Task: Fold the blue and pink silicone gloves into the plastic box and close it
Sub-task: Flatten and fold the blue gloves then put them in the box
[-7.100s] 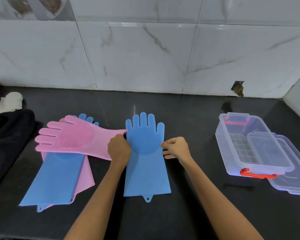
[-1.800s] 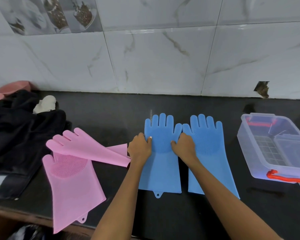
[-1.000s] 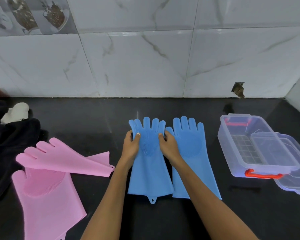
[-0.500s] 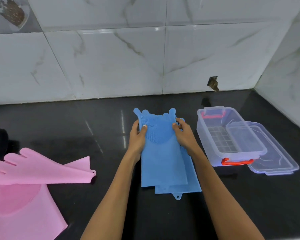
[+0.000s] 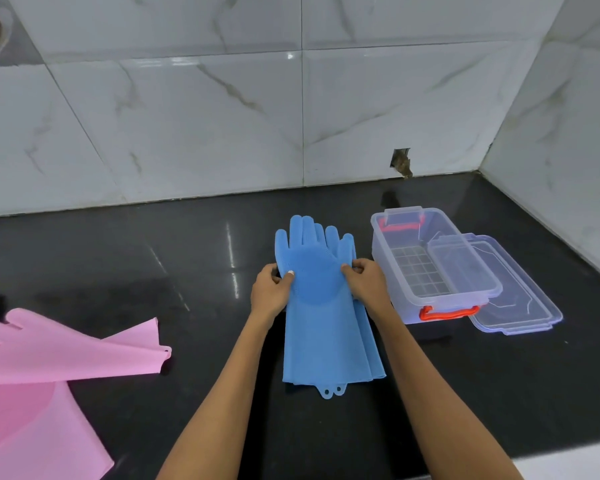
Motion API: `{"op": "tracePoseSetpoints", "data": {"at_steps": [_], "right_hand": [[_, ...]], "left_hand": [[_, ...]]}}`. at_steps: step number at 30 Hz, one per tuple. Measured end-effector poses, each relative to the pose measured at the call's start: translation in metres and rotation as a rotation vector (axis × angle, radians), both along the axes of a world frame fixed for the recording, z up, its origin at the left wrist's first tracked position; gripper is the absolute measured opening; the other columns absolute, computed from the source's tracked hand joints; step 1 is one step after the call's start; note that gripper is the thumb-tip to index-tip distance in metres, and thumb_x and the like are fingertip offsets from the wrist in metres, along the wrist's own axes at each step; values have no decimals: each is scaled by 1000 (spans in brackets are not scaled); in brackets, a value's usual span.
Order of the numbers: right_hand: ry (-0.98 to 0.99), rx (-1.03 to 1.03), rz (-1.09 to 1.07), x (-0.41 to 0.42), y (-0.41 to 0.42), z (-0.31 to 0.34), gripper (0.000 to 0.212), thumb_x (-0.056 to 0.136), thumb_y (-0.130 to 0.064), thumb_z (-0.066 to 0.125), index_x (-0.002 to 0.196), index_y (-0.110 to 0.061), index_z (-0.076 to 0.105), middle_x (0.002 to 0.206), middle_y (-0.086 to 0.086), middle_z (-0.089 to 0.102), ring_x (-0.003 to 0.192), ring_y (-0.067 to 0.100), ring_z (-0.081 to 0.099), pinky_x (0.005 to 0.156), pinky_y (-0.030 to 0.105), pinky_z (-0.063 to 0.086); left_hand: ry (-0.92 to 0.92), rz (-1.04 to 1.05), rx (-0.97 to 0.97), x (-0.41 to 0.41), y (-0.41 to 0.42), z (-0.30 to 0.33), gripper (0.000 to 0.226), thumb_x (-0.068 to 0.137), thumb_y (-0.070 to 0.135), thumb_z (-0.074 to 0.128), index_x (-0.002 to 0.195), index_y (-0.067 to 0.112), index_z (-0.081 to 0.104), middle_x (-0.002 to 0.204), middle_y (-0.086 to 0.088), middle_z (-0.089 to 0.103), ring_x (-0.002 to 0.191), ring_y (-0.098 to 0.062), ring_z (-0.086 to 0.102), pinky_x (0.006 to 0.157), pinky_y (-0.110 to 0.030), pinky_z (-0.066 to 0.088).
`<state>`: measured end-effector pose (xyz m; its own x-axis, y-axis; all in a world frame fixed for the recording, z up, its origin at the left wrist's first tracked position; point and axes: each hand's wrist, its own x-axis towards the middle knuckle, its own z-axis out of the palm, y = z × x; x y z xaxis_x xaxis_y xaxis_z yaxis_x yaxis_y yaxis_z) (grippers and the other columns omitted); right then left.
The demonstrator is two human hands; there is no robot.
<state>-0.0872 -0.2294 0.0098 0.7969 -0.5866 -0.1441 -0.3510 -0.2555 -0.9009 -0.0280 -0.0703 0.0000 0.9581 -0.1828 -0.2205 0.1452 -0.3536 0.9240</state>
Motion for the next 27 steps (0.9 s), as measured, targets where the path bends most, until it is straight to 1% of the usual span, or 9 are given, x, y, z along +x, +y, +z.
{"op": "tracePoseSetpoints", "data": {"at_steps": [2,5,7,12,15,17,19,24,27], "right_hand": [[19,-103,-16,-1,0,1,19,94,-21,53,103,-5,57,93,7,59,81,15,54,61,13,40],[15,-208,-15,-5,1,4,24,95,-22,53,112,-7,55,110,9,62,96,21,60,85,25,48],[-28,-213,-14,-8,0,5,24,96,-22,51,114,-7,52,115,10,61,104,24,60,92,29,46],[-87,-196,-84,-12,-3,8,22,96,-20,50,115,-8,50,116,11,59,107,24,59,97,34,47],[5,-222,-80,-14,-4,5,23,96,-21,50,114,-6,53,117,12,61,108,26,59,97,34,46],[68,-262,-84,-14,-3,3,24,97,-21,49,114,-5,56,116,12,62,107,28,60,97,34,46],[103,-302,-89,-14,-2,2,26,97,-18,48,117,-4,58,119,13,63,108,28,61,99,35,45],[86,-260,-81,-16,-5,4,28,95,-16,52,119,-2,59,120,15,64,109,30,61,102,37,44],[54,-233,-106,-18,-5,5,25,93,-19,57,111,-3,63,112,14,66,102,26,63,98,33,45]], "left_hand": [[-64,13,102,-1,-2,-1,29,93,30,56,115,10,58,95,0,63,87,-20,64,79,-37,54],[-157,16,181,-3,-2,0,24,92,31,58,107,13,62,90,1,64,82,-18,62,72,-32,50],[-215,-8,173,-6,-2,0,18,92,30,56,103,18,63,92,1,65,85,-20,63,73,-36,51],[-319,-57,315,-11,-6,0,28,96,32,48,122,28,58,112,7,58,96,-12,57,78,-31,42],[-287,1,402,-11,-9,3,24,95,32,52,113,22,64,110,1,59,95,-22,61,76,-32,44],[-245,69,424,-11,-11,5,23,92,35,57,96,15,69,95,2,64,84,-21,62,71,-31,45],[-211,105,453,-13,-14,7,25,89,34,61,87,11,69,82,3,63,73,-19,58,65,-30,43],[-75,107,433,-13,-13,9,21,87,21,61,84,1,65,79,-6,64,70,-24,60,59,-30,46],[-4,111,368,-14,-6,9,19,83,17,63,85,-1,69,78,-11,72,73,-28,70,68,-34,57]]}}
